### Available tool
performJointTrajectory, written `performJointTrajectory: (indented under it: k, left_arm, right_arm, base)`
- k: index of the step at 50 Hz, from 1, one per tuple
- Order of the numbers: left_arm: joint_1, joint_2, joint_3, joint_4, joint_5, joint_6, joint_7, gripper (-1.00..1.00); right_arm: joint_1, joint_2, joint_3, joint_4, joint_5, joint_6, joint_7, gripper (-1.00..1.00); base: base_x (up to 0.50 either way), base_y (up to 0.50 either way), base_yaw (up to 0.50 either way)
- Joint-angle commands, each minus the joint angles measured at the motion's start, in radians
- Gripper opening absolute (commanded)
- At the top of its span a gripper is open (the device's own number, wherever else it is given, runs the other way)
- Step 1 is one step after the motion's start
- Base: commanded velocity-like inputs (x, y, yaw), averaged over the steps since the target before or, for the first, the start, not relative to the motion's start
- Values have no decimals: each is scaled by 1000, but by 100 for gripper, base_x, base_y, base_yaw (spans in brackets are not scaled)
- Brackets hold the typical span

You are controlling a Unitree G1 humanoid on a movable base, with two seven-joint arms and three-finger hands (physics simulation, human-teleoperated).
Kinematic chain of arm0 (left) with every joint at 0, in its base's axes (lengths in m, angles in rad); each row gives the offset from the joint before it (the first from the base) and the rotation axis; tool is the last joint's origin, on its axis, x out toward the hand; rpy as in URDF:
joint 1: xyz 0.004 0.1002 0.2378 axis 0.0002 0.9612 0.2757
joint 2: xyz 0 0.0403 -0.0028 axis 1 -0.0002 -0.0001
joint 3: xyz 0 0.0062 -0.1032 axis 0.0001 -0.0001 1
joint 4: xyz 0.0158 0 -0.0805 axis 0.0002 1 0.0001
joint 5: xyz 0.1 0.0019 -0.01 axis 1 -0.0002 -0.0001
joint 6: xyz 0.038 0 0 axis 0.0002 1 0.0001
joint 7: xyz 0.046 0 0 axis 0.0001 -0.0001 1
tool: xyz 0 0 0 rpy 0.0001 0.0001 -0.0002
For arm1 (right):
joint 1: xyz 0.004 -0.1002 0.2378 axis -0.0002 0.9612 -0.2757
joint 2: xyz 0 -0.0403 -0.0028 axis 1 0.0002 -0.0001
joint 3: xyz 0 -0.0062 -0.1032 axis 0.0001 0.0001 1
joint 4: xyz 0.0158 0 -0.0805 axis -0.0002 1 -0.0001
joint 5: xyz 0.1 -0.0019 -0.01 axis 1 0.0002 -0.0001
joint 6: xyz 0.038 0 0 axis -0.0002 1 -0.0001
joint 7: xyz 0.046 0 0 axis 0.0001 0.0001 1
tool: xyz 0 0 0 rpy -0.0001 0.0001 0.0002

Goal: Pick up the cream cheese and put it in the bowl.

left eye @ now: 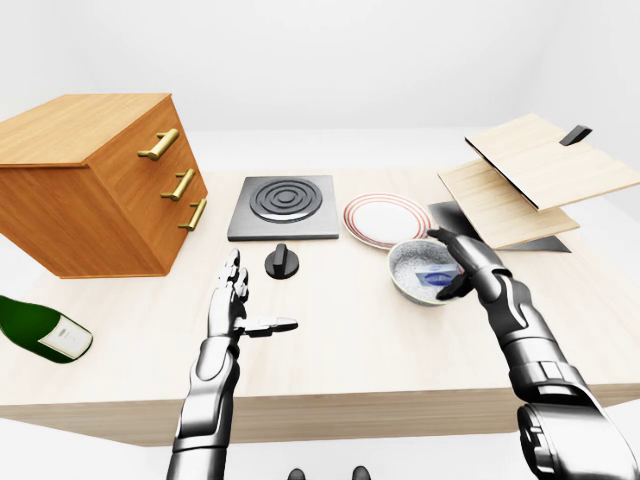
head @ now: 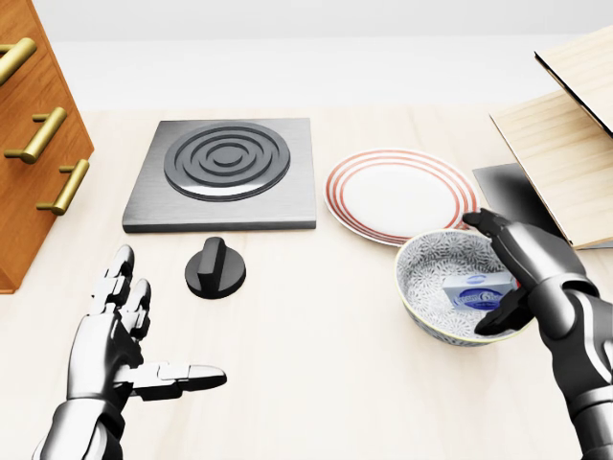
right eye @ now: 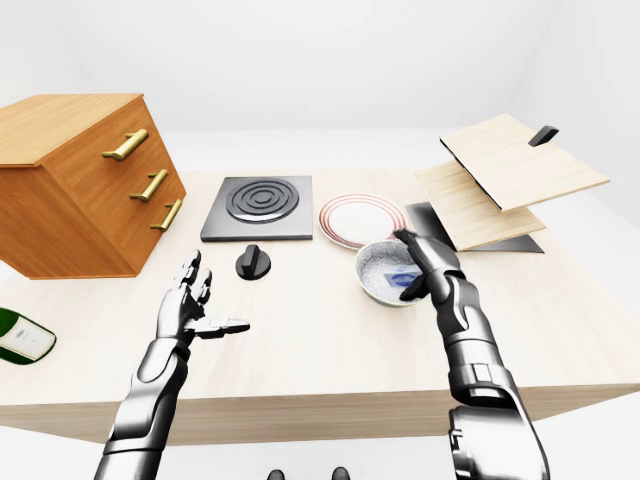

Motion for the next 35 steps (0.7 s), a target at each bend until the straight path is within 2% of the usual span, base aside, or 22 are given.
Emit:
performJointTrajectory:
  k: [1,6,11,13,15,18,20,21,22,25,27,28,32,35]
  left_arm:
    - [-1,1,1,-2,-1,3,0,100]
    - [-4,1,1,12,0,-7,-1,100]
    - [-6,1,1,19,1,-11,0,100]
    - [-7,1,1,21,1,-12,0,100]
    - [-10,1,0,24,2,-12,1,100]
    - [-12,0,-2,35,5,-20,2,100]
    - [-11,0,-3,33,6,-19,3,100]
    - [-12,-1,-5,39,7,-22,3,100]
    - [-14,-1,-5,48,8,-30,3,100]
    - [-12,-2,-8,46,9,-28,3,100]
    - [-13,-2,-8,48,9,-28,3,100]
    - [-16,-3,-8,61,10,-38,3,100]
    - [-18,-5,-11,74,12,-47,4,100]
    - [-19,-5,-13,69,12,-42,6,100]
  right_arm:
    - [-6,-1,-1,-2,-21,0,-5,64]
    - [-12,-3,-2,-4,-21,0,-2,64]
    - [-14,-9,-15,-38,-8,0,15,78]
    - [-11,-9,-23,-71,6,0,32,77]
    - [-8,-8,-37,-130,26,0,54,86]
    - [-9,-1,-80,-320,101,0,160,100]
    - [-25,-3,-92,-394,134,0,189,100]
    - [-61,-5,-120,-478,177,47,217,100]
    - [-76,-15,-124,-516,201,75,228,100]
    - [-134,-40,-144,-624,265,169,226,100]
    - [-149,-54,-146,-674,292,175,221,100]
    - [-160,-58,-152,-711,309,175,222,100]
    - [-177,-76,-158,-814,342,175,214,100]
    - [-184,-73,-169,-935,391,175,230,100]
  base:
    - [0,0,0]
    - [0,0,0]
    - [0,0,0]
    - [0,0,0]
    - [0,0,0]
    - [0,0,0]
    - [0,0,0]
    - [0,0,0]
    - [0,0,0]
    - [0,0,0]
    - [0,0,0]
    - [0,0,0]
    - [0,0,0]
    - [0,0,0]
